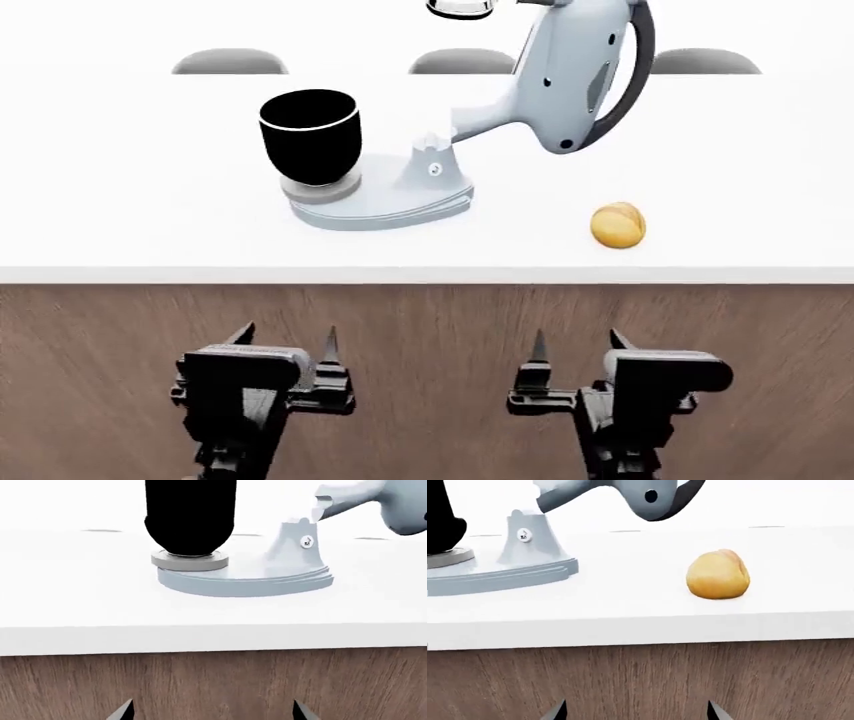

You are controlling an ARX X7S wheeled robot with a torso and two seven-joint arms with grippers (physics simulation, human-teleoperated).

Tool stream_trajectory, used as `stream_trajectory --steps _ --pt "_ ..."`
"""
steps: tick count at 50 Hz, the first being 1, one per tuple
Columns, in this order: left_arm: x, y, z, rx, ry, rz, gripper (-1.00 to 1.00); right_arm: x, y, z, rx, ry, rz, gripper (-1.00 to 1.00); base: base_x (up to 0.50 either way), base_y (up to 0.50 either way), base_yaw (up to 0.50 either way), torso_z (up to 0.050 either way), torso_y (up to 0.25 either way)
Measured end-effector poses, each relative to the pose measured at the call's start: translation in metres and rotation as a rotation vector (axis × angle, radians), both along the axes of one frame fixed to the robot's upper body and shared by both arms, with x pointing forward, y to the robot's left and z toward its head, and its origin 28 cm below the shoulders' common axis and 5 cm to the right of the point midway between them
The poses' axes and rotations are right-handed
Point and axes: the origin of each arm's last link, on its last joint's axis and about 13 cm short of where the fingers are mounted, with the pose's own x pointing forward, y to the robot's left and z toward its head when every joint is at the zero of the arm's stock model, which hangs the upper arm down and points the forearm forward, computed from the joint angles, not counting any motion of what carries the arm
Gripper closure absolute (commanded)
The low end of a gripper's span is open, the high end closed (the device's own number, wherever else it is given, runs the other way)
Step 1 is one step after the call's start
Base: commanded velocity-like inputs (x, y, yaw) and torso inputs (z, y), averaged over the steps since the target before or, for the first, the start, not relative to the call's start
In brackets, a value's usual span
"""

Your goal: Place the bread in the stand mixer bowl.

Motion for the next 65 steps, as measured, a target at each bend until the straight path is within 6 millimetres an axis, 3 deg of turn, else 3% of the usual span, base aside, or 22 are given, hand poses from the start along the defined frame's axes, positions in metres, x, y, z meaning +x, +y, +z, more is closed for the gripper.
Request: stream_trajectory --steps 10,16,26,34,42,65 --pt "0.018 0.014 0.103 -0.124 0.081 0.024 -1.00 0.010 -0.023 0.095 0.014 0.060 -0.077 -1.00 0.00 0.00 0.00 0.000 0.000" --pt "0.003 0.013 0.151 -0.079 0.115 -0.052 -1.00 0.001 -0.018 0.136 0.012 0.078 -0.020 -1.00 0.00 0.00 0.00 0.000 0.000" --pt "-0.031 0.024 0.202 0.056 0.112 -0.102 -1.00 -0.029 -0.017 0.180 -0.106 0.033 0.121 -1.00 0.00 0.00 0.00 0.000 0.000" --pt "-0.057 0.034 0.225 0.126 0.084 -0.100 -1.00 -0.057 -0.023 0.200 -0.194 -0.007 0.191 -1.00 0.06 0.00 0.00 0.000 0.000" --pt "-0.077 0.043 0.238 0.163 0.050 -0.078 -1.00 -0.075 -0.033 0.206 -0.239 -0.013 0.232 -1.00 0.50 0.00 0.00 0.000 0.000" --pt "-0.092 0.048 0.245 0.195 0.025 -0.061 -1.00 -0.086 -0.041 0.204 -0.272 -0.010 0.263 -1.00 0.47 0.00 0.00 0.000 0.001"
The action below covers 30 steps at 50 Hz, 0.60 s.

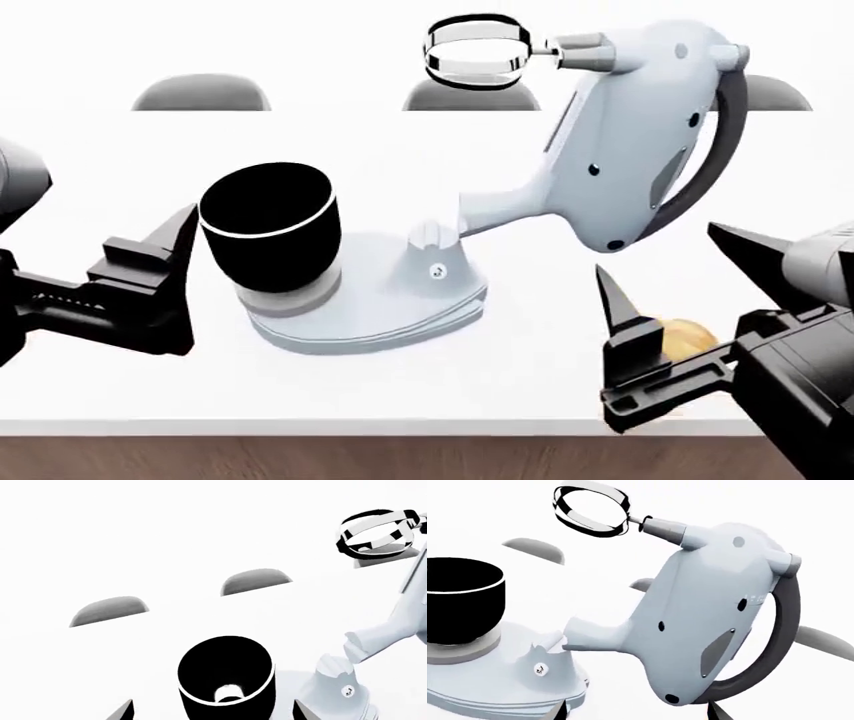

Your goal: Place the bread in the stand mixer bowl.

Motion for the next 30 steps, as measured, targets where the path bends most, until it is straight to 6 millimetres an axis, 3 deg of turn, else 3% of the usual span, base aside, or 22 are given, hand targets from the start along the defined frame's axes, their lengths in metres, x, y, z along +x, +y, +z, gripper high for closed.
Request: stream_trajectory --steps 12,30 --pt "-0.001 0.001 0.000 0.000 0.001 0.002 -1.00 0.008 -0.003 -0.005 -0.016 0.013 -0.078 -1.00 0.00 0.00 0.00 0.000 0.000" --pt "0.001 0.002 -0.002 -0.003 0.007 0.005 -1.00 0.022 -0.019 -0.017 -0.022 0.226 -0.146 -1.00 0.00 0.00 0.00 0.000 0.000"
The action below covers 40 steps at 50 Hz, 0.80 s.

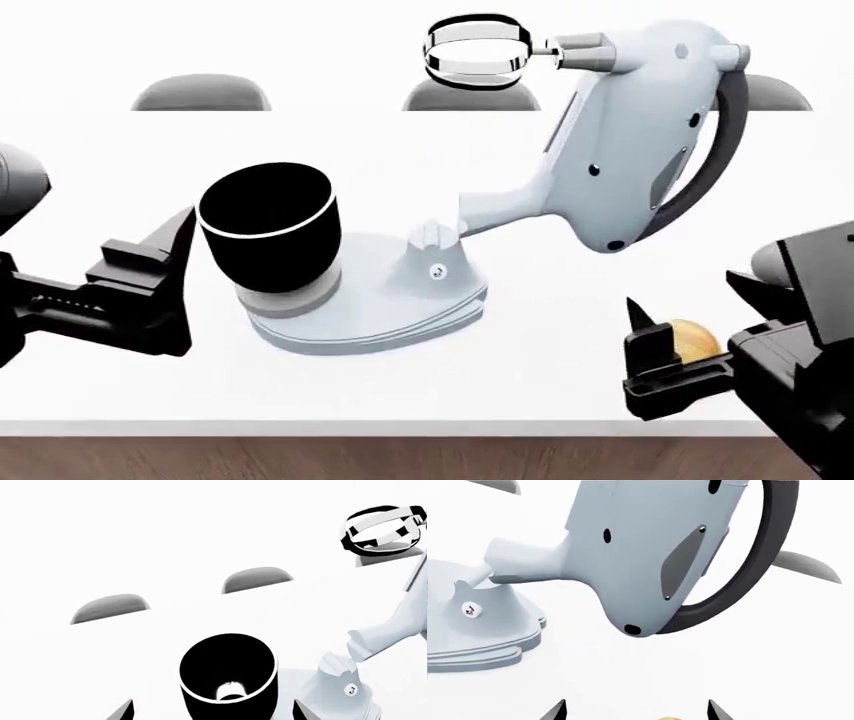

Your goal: Place the bread in the stand mixer bowl.

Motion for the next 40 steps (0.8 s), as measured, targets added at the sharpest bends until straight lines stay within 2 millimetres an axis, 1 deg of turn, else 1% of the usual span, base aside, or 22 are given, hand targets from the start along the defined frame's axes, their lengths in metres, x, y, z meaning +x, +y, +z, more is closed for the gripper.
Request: stream_trajectory --steps 16,28,40 --pt "0.002 0.001 -0.002 0.001 0.006 0.007 -1.00 0.006 -0.008 -0.010 0.006 0.124 -0.056 -1.00 0.00 0.00 0.00 0.000 0.000" --pt "0.003 0.002 -0.003 0.000 0.010 0.013 -1.00 0.013 -0.016 -0.016 -0.001 0.160 -0.155 -1.00 0.00 0.00 0.00 0.000 0.000" --pt "0.005 0.002 -0.005 0.000 0.018 0.017 -1.00 0.019 -0.020 -0.025 0.000 0.194 -0.194 -1.00 0.00 0.00 0.00 0.000 0.000"
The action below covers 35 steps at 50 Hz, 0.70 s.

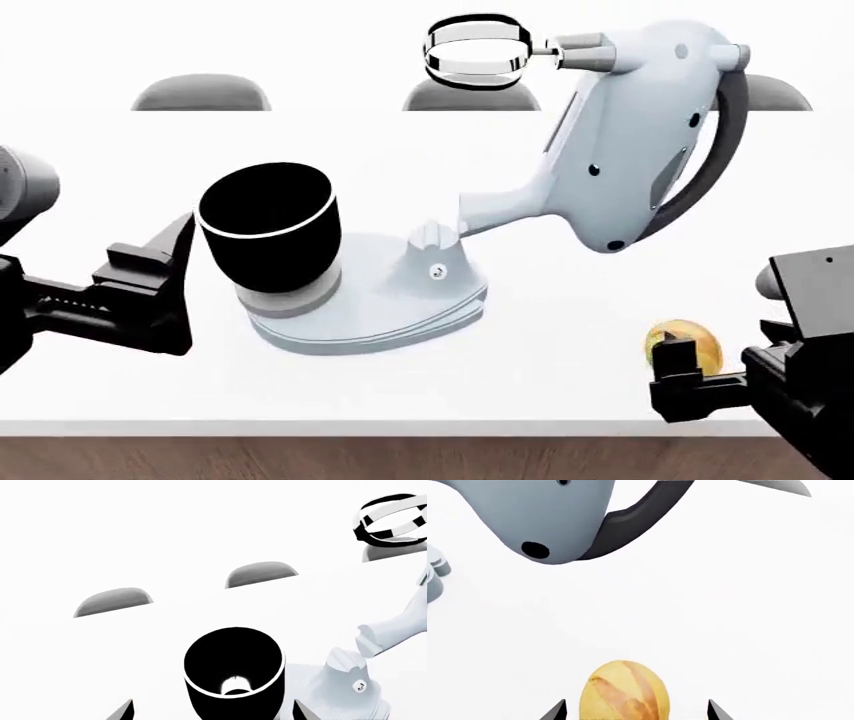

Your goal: Place the bread in the stand mixer bowl.

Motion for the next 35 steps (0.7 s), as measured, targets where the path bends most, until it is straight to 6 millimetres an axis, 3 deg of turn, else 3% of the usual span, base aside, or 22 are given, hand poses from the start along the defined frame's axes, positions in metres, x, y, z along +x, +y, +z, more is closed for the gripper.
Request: stream_trajectory --steps 32,33,35 --pt "0.001 0.002 -0.006 -0.007 0.012 0.003 -1.00 0.024 -0.002 -0.039 0.040 0.106 0.005 -1.00 0.00 0.00 0.00 0.000 0.000" --pt "0.001 0.002 -0.006 -0.007 0.012 0.003 -1.00 0.024 -0.002 -0.039 0.043 0.104 0.007 1.00 0.01 0.00 0.00 0.000 0.000" --pt "0.001 0.002 -0.007 -0.007 0.012 0.003 -1.00 0.025 -0.003 -0.040 0.036 0.099 -0.004 1.00 0.00 0.00 0.00 0.000 0.000"
